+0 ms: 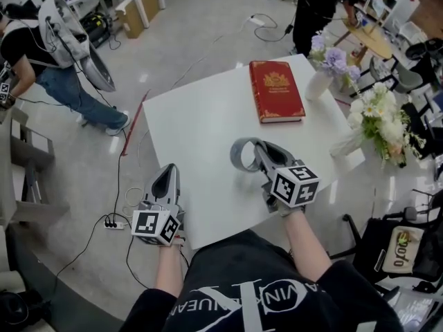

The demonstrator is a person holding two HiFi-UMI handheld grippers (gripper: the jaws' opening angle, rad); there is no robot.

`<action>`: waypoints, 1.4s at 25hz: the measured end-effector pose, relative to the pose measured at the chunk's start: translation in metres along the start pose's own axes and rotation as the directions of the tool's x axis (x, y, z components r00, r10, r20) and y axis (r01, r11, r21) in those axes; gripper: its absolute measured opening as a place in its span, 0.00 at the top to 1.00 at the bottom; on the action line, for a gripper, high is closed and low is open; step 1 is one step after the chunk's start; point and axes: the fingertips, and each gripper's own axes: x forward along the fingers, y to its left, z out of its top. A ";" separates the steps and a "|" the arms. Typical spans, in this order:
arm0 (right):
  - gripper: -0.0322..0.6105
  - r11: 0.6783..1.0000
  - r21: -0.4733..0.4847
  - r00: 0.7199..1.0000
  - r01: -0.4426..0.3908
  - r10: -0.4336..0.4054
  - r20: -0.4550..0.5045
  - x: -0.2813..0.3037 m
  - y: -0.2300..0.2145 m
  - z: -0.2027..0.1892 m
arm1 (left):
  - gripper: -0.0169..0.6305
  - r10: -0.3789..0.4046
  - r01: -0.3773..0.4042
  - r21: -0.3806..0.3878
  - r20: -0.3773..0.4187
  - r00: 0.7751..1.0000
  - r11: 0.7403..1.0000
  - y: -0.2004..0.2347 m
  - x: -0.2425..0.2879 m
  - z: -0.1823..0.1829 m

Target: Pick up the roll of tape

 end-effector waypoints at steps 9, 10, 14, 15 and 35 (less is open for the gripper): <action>0.84 1.000 0.001 0.998 -0.029 0.029 0.060 -0.004 0.001 0.024 | 0.97 0.017 -0.018 0.015 0.041 0.999 1.000 0.004 0.003 0.018; 0.84 1.000 0.000 0.997 -0.031 0.031 0.066 -0.004 0.002 0.027 | 0.97 0.019 -0.020 0.016 0.045 0.999 1.000 0.005 0.003 0.020; 0.84 0.999 -0.006 0.995 -0.040 0.041 0.089 -0.004 0.004 0.037 | 0.97 0.028 -0.029 0.022 0.064 0.998 0.999 0.009 0.003 0.028; 0.84 0.999 -0.008 0.994 -0.043 0.044 0.095 -0.004 0.006 0.040 | 0.97 0.029 -0.030 0.025 0.070 0.997 0.999 0.010 0.003 0.031; 0.84 0.990 -0.057 0.961 -0.129 0.139 0.238 -0.011 0.031 0.085 | 0.97 0.031 -0.040 0.058 0.146 0.989 0.997 0.015 0.003 0.068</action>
